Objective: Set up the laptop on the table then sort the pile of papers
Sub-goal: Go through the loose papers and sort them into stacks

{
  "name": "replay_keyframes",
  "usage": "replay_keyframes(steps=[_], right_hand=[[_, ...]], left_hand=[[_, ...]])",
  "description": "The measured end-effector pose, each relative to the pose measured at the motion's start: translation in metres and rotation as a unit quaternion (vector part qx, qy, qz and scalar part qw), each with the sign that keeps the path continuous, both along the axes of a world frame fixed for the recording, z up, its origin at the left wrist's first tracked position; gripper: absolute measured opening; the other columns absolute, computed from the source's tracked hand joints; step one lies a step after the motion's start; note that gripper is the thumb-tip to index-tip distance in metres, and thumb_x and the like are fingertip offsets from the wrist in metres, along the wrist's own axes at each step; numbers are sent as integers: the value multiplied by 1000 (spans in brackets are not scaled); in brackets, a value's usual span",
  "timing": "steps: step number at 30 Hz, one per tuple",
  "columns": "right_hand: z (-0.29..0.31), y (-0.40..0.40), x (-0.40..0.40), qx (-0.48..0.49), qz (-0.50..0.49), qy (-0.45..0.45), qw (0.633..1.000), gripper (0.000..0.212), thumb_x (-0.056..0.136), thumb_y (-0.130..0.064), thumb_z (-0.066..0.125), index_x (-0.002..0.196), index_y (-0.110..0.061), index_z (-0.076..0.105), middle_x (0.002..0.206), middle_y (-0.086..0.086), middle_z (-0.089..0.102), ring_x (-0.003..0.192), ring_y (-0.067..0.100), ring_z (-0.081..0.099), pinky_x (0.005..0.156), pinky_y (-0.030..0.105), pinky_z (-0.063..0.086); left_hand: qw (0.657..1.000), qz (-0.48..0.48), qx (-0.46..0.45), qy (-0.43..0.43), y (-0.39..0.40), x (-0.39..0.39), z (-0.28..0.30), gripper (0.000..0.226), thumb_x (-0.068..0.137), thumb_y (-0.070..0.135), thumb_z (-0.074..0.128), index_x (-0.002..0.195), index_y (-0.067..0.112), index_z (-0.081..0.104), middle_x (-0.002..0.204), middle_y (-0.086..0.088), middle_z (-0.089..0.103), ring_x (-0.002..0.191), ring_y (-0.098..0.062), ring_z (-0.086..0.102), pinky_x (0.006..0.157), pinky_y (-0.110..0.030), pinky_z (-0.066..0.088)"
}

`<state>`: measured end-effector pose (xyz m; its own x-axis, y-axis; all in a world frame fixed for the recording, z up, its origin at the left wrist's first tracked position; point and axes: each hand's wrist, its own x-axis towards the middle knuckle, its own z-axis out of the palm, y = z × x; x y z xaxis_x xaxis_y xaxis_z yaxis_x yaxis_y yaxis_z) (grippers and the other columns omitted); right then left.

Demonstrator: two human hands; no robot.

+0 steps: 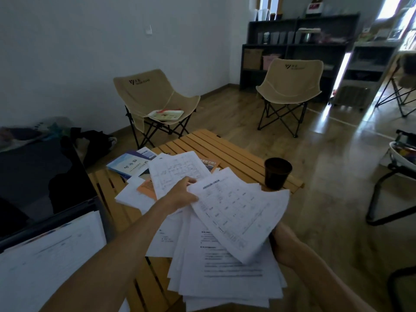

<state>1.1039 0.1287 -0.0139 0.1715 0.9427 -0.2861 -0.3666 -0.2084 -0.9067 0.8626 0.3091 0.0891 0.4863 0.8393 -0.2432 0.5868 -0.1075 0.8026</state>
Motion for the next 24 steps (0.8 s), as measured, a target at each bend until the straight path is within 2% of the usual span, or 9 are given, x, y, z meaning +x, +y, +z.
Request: replay_keyframes(steps=[1,3,9,11,13,16,19,22,24], right_hand=[[-2,-6,3,-65,-38,-1,997,58,72,-51,83,98,-3,66,90,19,76,98,39,65,88,44,60],[17,-22,1,-63,-63,51,995,52,92,-51,64,117,-5,67,116,24,70,113,48,62,98,62,50],[61,-32,-10,-72,3,150,986,78,96,-71,19,127,-20,69,135,25,60,127,45,55,113,60,35],[65,-31,-12,-65,36,135,988,63,101,-62,29,137,-20,60,140,30,52,129,47,50,112,65,34],[68,-29,-17,-84,61,66,992,42,103,-37,49,138,-14,56,130,25,63,119,43,61,104,61,45],[69,-27,-28,-83,31,-101,991,43,90,4,63,131,-8,60,113,12,75,103,34,72,95,57,54],[88,-29,-46,-56,-4,-235,970,45,88,7,59,126,-18,62,105,-1,76,93,20,75,80,44,62],[114,-29,-51,25,-43,-237,970,44,91,3,58,125,-25,62,105,-3,76,89,15,75,70,35,62],[134,-30,-52,80,-62,-212,972,40,92,1,60,124,-23,63,111,1,75,95,19,75,78,42,62]], left_hand=[[1000,21,22,2,4,2,-3,49,79,3,70,124,13,54,122,-5,53,114,-25,52,91,-36,47],[996,29,82,10,12,4,-3,40,81,-1,64,119,11,61,120,-3,56,113,-21,51,93,-34,44],[996,-2,70,-50,19,1,13,37,88,-10,53,112,16,66,121,1,55,114,-19,50,86,-29,44],[997,-30,73,-20,13,6,5,42,88,-9,51,118,16,66,132,1,51,124,-19,44,96,-33,42],[994,-20,103,12,2,17,-10,45,88,-6,51,125,17,62,140,-1,47,129,-21,42,106,-38,40],[989,74,127,2,-19,30,-26,38,90,-1,53,126,11,55,129,-10,56,119,-25,53,93,-27,45],[979,159,114,-49,-36,14,-34,42,88,9,63,128,9,48,117,-8,55,106,-21,57,78,-22,44],[967,190,62,-158,-52,-19,-30,66,77,44,77,129,12,52,124,-2,57,105,-15,59,84,-29,53],[957,156,-20,-242,-65,-34,-12,51,78,48,77,118,20,62,117,-2,68,101,-15,67,86,-34,57]])
